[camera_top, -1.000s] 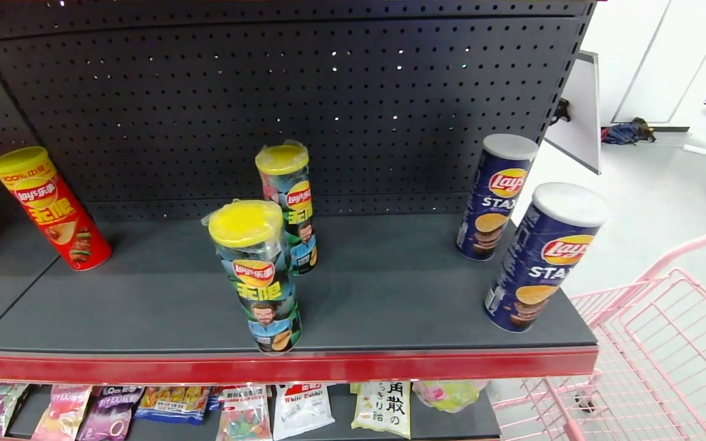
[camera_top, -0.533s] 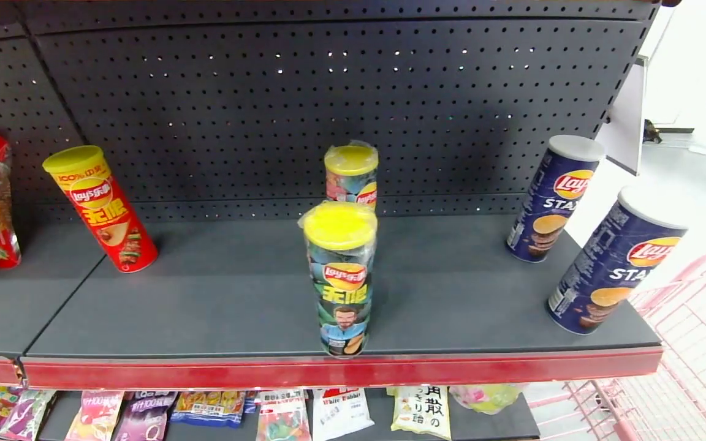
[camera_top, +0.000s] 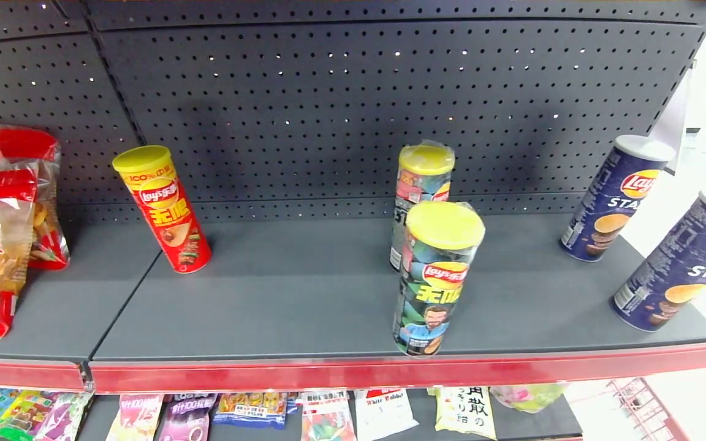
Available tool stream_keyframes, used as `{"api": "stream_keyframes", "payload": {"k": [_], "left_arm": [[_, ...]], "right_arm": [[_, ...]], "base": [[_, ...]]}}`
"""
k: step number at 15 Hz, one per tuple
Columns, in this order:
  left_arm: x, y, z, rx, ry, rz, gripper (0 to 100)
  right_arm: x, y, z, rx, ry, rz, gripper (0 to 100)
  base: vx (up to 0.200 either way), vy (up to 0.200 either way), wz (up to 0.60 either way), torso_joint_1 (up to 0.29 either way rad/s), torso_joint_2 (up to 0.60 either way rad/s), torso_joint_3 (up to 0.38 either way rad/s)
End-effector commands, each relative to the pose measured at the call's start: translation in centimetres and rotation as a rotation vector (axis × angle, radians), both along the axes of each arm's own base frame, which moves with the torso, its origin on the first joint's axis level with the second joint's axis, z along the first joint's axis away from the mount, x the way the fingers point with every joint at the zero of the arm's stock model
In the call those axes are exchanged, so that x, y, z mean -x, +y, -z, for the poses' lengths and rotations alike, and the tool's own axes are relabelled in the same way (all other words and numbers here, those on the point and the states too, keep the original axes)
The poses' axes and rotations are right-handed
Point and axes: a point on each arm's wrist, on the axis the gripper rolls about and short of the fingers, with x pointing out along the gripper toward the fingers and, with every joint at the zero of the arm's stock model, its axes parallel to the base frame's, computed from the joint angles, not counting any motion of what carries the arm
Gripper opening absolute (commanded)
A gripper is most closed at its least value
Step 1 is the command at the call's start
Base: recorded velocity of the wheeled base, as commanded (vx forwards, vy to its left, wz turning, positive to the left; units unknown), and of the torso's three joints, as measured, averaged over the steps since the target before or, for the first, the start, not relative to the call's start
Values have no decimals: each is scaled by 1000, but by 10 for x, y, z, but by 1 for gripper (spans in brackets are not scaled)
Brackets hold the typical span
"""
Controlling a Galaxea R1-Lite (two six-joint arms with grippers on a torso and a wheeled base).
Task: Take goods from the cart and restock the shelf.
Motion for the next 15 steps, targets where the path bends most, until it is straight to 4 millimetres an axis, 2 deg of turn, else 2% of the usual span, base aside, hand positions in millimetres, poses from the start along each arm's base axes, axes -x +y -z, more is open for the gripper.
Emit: {"api": "stream_keyframes", "payload": {"k": [1,15], "left_arm": [[0,0,0,0,0,1,100],[0,0,0,0,0,0,100]], "right_arm": [[0,0,0,1,1,-1,0],[0,0,2,4,7,-1,0]], "base": [[0,200,0,7,7,7],[0,200,0,3,1,2]]}}
